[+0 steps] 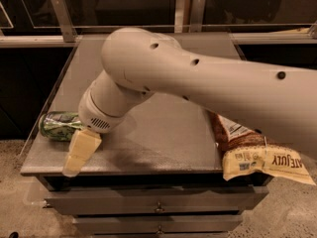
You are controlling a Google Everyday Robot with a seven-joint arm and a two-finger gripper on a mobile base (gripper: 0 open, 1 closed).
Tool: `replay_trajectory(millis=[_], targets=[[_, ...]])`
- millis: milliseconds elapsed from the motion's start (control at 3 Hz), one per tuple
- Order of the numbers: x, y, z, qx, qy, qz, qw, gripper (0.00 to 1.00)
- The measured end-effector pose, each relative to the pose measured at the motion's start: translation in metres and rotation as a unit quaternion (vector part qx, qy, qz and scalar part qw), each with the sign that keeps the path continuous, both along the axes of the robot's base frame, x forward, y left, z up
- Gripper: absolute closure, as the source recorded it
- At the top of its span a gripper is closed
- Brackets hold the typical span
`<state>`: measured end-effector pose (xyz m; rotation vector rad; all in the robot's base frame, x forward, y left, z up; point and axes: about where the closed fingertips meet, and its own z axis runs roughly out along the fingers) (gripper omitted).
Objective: Place green rice chip bag into middle drawer
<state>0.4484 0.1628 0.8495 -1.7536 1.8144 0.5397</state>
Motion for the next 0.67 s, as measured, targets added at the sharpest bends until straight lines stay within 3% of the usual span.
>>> replay_trajectory(millis=[333, 667], targets=[[0.012, 0.008, -0.024, -0.031, 0.002, -0.024, 0.9993, 0.15], [0.027, 0.008, -0.020, -0.035, -0.002, -0.053, 0.9980, 0.36]])
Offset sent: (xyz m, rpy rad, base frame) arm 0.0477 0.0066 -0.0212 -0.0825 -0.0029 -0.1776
